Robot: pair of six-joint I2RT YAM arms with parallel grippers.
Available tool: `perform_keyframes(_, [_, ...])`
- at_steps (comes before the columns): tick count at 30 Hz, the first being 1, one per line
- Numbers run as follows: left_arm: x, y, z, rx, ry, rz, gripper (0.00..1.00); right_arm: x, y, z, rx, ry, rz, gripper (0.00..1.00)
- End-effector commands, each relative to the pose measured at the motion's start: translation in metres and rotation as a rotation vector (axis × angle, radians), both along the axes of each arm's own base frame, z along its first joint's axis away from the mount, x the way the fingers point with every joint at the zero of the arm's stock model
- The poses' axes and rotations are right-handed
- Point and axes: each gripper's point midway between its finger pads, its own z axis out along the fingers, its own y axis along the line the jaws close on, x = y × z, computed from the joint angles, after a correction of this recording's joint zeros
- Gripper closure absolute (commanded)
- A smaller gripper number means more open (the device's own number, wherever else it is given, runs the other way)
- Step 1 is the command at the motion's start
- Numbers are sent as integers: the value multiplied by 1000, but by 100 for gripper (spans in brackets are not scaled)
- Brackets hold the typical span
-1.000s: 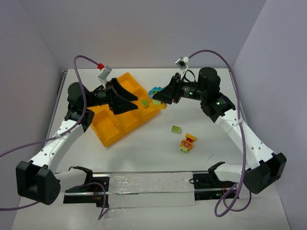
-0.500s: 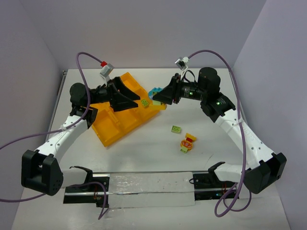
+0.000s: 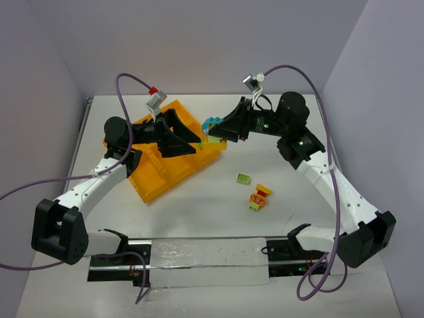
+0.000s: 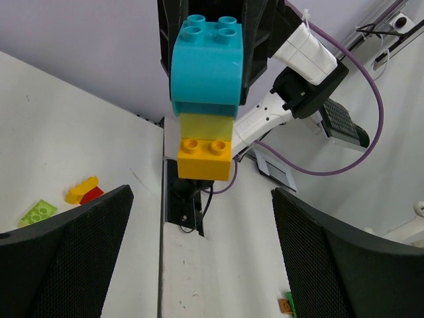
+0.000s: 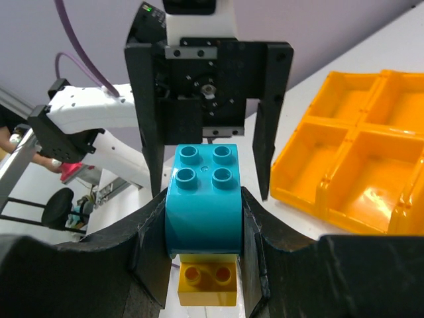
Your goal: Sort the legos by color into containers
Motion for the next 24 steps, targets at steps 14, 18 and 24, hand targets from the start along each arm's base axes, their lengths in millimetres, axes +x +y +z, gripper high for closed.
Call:
perform_keyframes(14, [-11,-13,22,-54,-101,-38,10,-4,24,24,82,-32,80,100])
perform_keyframes(18, [-12,-14,24,-55,-105,-41,17,-5,26,24,79,-35,89,100])
perform_keyframes(24, [-13,-16,23,-55,-103,-48,37,-7,26,26,83,-42,95,100])
